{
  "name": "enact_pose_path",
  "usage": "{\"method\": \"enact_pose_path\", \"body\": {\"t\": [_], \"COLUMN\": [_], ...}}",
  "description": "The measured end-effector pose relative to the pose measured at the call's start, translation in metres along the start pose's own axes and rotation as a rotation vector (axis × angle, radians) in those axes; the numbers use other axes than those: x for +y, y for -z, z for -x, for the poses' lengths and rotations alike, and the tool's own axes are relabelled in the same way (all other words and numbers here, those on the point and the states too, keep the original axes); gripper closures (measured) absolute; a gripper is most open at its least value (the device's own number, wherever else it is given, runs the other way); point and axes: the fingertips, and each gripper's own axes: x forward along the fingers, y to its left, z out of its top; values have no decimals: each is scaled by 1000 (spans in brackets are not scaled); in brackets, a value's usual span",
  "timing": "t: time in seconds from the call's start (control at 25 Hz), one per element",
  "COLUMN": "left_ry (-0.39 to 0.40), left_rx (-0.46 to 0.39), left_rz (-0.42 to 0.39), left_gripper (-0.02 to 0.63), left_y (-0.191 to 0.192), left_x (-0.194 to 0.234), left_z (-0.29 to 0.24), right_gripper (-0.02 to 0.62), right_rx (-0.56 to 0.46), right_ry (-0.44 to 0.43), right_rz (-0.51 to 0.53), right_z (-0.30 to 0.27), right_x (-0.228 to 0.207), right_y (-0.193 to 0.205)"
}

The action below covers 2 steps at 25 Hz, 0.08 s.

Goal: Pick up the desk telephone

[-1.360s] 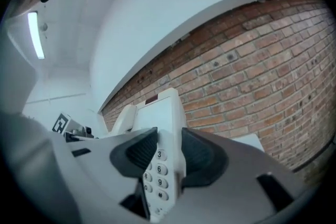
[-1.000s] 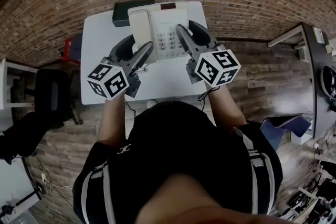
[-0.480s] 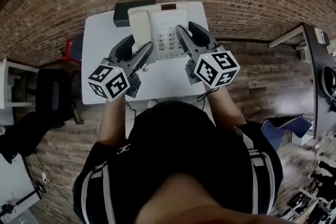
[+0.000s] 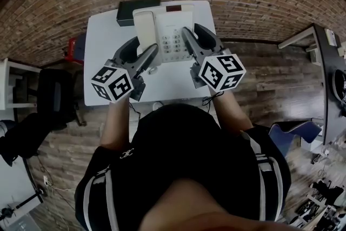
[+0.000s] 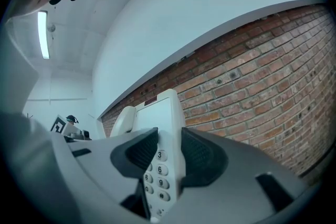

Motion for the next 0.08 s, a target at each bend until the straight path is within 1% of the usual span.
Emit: {"method": "enact_pose_path", "body": {"t": [0.08], "left_ry": [0], "left_rx": [-1], "left_rz": [7], "left_gripper": [325], "left_y": [2], "left_x": [-1], "left_z": [-1], "right_gripper": [472], "right_rx": [2], "right_ry": [1], "right_rz": [-1], "right_z": [1], "right_x": [-2], "right_y": [0]}}
